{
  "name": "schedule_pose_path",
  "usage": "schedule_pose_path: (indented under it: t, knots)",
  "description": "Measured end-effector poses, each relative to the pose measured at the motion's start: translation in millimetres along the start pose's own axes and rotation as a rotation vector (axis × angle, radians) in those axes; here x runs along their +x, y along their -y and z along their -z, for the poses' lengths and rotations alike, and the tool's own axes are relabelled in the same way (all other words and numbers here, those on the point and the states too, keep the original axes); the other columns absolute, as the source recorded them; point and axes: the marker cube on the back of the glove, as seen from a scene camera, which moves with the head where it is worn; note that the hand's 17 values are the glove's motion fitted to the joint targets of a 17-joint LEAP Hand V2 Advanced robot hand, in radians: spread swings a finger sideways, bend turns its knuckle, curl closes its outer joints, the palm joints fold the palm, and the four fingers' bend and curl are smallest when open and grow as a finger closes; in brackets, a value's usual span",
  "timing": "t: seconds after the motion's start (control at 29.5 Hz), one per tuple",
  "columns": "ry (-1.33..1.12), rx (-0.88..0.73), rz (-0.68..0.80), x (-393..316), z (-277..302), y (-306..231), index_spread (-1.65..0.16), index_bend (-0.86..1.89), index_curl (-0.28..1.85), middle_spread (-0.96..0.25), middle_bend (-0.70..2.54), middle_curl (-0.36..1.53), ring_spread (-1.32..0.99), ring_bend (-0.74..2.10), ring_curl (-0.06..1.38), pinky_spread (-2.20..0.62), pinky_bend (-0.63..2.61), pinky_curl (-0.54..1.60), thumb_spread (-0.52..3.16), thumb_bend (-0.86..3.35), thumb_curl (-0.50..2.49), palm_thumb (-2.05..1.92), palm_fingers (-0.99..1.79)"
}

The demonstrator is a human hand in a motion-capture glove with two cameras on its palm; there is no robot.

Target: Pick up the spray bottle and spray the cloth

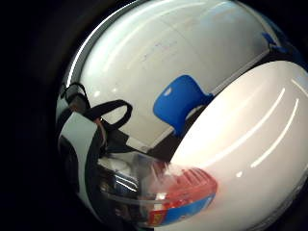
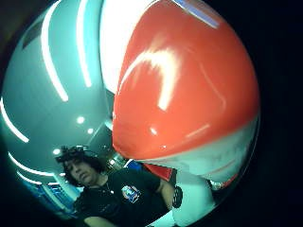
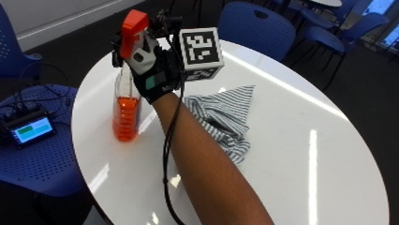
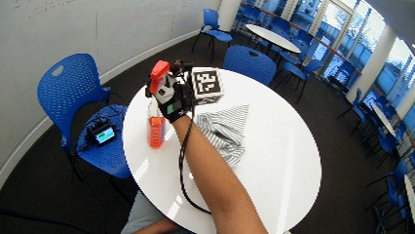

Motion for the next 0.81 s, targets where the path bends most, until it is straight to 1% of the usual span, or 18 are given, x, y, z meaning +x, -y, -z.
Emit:
schedule_pose_path:
  t: [0.37,0.81]
  knots:
    - [0.029,-0.014,0.029,-21,-3,3,-0.31,0.29,0.65,-0.22,0.64,0.56,-0.23,0.69,0.5,-0.32,0.45,0.4,0.36,-0.03,0.83,0.91,1.36]
    - [0.017,-0.022,-0.025,-1,-9,-14,-0.32,0.3,0.65,-0.22,0.64,0.55,-0.24,0.69,0.5,-0.33,0.45,0.41,0.35,-0.03,0.83,0.9,1.36]
